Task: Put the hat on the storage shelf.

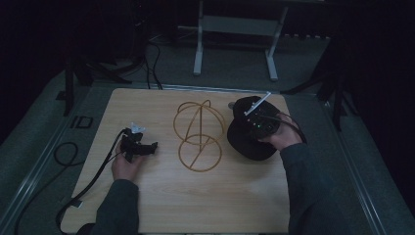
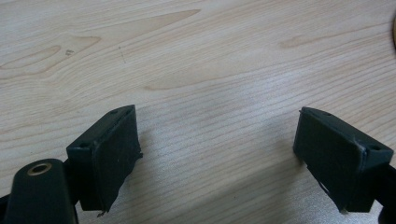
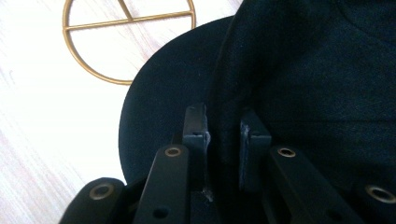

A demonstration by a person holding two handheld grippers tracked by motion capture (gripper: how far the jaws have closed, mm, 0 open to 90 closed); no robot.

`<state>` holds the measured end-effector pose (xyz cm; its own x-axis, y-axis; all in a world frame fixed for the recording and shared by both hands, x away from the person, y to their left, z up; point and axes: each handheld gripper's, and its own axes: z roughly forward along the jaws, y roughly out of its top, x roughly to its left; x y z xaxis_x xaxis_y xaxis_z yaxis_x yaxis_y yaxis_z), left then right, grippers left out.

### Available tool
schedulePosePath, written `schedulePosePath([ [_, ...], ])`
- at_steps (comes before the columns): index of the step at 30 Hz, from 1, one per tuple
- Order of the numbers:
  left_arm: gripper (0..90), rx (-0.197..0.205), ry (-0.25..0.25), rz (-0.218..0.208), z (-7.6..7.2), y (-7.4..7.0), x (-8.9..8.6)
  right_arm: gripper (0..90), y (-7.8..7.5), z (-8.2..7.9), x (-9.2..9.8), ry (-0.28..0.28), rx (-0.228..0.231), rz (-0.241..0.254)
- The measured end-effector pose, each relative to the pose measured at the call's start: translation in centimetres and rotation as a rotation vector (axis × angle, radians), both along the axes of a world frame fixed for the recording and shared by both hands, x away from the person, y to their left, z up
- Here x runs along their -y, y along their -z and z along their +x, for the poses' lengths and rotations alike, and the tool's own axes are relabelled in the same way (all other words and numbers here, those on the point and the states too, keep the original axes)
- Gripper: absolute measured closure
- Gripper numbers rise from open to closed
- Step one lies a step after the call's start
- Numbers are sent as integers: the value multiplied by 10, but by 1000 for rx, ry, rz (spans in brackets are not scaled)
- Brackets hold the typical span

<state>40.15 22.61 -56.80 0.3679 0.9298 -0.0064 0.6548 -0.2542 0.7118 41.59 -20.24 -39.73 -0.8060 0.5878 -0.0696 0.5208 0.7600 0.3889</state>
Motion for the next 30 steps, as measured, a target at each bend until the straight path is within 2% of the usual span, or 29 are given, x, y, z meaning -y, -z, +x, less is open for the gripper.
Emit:
schedulePosePath([
  [7, 138, 0, 0, 0, 0, 0, 0, 776, -8, -2, 0, -24, -6, 5],
  [24, 138, -1, 0, 0, 0, 0, 0, 775, -38, -9, 1, -50, 42, 43],
  [30, 138, -1, 0, 0, 0, 0, 0, 775, -46, -11, -1, -76, 51, 44],
])
